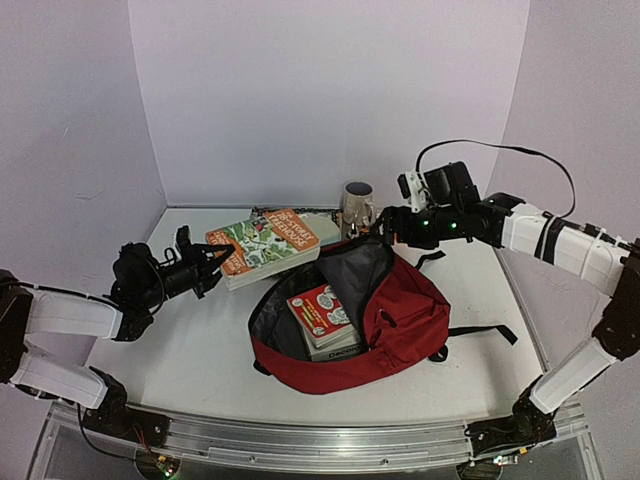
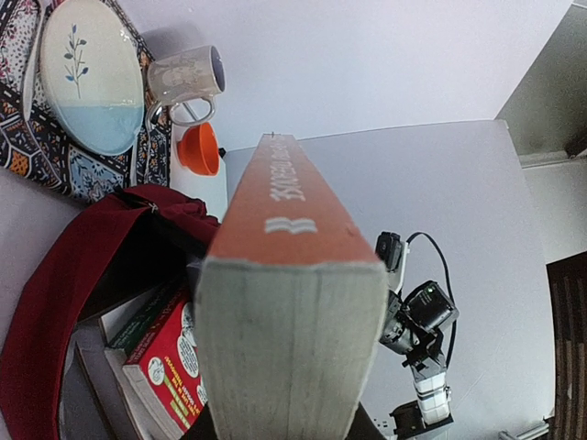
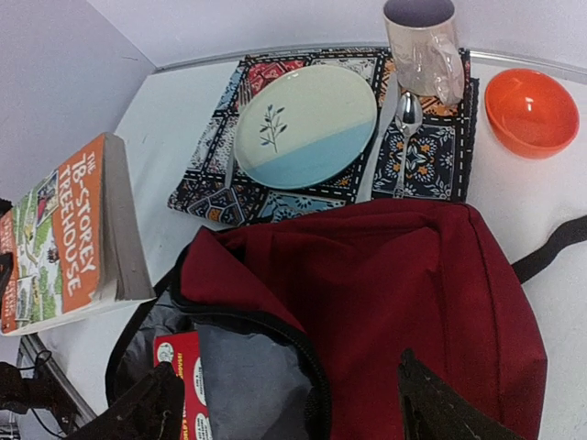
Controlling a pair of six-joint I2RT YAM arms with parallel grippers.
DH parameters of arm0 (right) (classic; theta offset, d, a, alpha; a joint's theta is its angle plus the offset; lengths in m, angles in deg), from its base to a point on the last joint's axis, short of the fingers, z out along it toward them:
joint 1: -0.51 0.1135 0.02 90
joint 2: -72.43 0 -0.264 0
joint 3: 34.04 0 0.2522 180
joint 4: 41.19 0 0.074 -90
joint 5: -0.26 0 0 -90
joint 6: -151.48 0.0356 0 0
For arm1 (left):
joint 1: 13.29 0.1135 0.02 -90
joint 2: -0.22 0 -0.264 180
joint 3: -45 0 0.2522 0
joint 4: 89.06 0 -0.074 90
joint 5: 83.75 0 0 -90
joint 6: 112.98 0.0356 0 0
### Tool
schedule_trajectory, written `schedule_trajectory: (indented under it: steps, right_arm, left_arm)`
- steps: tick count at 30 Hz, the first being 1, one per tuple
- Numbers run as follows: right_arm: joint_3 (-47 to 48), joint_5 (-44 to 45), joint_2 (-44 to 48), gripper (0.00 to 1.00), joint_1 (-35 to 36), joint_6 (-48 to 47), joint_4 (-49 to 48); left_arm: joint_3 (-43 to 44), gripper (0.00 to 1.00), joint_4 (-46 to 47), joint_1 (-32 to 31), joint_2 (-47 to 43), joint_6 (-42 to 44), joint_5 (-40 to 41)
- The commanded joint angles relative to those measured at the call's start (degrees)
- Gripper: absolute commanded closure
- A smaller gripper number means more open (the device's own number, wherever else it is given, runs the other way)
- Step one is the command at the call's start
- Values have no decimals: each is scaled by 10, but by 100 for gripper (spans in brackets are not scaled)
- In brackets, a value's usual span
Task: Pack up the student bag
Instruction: Grab the largest pocket of the student bag, then place the book in the largest pocket of the bag.
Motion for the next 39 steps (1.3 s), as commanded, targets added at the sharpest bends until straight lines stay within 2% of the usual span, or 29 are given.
schedule_trajectory:
  steps: [1,4,7,11,14,15,17,27,39]
  right_arm:
    - [25,-1,-29,22,2,-24,44]
    - [31,-10,-49,25,7,-26,48]
    - [37,-17,-62,33,11,-30,52]
    - [48,-13,-65,59,17,-33,58]
    - [60,-1,-50,87,24,-35,60]
    - [65,1,-44,94,26,-37,60]
    - [78,6,-33,100,30,-41,60]
    - [93,20,11,100,54,-56,52]
    - [71,-6,44,100,81,-57,-19]
  left_arm:
    - [-3,100,46,6,-32,-2,-38]
    - [-6,100,41,6,-31,0,-58]
    - [-4,100,35,6,-26,0,-83]
    - [-2,100,27,6,-16,0,-114]
    - [-4,100,23,5,-15,-5,-128]
    - [-6,100,22,5,-16,-5,-131]
    - [-8,100,18,2,-19,-4,-137]
    - [-21,100,0,-39,-29,-8,-112]
    - [-20,100,-28,-87,-21,2,-73]
